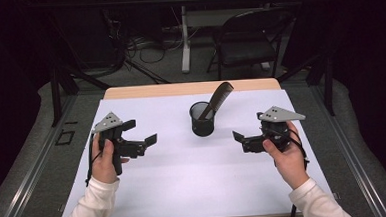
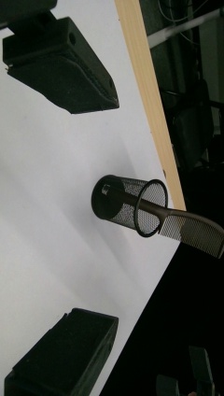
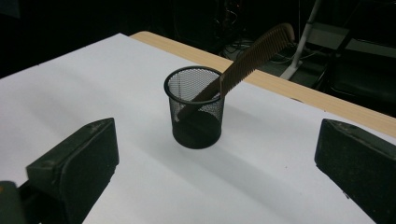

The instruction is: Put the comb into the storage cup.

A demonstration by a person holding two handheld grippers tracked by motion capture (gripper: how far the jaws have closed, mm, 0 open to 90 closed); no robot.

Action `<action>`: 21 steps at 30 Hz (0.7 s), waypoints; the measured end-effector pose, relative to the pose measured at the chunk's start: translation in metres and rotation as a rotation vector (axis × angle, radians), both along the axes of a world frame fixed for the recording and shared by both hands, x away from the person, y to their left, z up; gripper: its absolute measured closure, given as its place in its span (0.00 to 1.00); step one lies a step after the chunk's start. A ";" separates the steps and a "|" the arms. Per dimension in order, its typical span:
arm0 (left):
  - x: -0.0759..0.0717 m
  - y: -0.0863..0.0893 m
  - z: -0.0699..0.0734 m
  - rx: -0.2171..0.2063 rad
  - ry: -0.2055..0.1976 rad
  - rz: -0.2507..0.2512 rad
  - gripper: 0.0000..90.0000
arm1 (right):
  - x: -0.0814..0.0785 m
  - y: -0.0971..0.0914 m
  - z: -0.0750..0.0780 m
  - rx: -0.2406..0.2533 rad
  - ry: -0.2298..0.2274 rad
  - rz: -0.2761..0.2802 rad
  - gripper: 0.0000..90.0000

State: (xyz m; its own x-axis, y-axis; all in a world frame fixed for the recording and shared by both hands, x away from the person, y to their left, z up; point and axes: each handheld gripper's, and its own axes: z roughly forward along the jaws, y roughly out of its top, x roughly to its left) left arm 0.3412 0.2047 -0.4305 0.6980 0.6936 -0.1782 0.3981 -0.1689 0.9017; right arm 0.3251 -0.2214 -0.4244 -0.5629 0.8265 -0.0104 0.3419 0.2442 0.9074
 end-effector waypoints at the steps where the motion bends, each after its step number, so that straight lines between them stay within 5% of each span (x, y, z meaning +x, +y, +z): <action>1: -0.002 0.002 0.000 0.001 -0.001 0.002 0.01 | -0.001 0.000 -0.002 -0.004 0.001 -0.001 0.00; 21: -0.035 0.042 -0.019 -0.019 -0.005 0.038 0.01 | -0.030 -0.019 -0.024 0.027 0.010 -0.026 0.00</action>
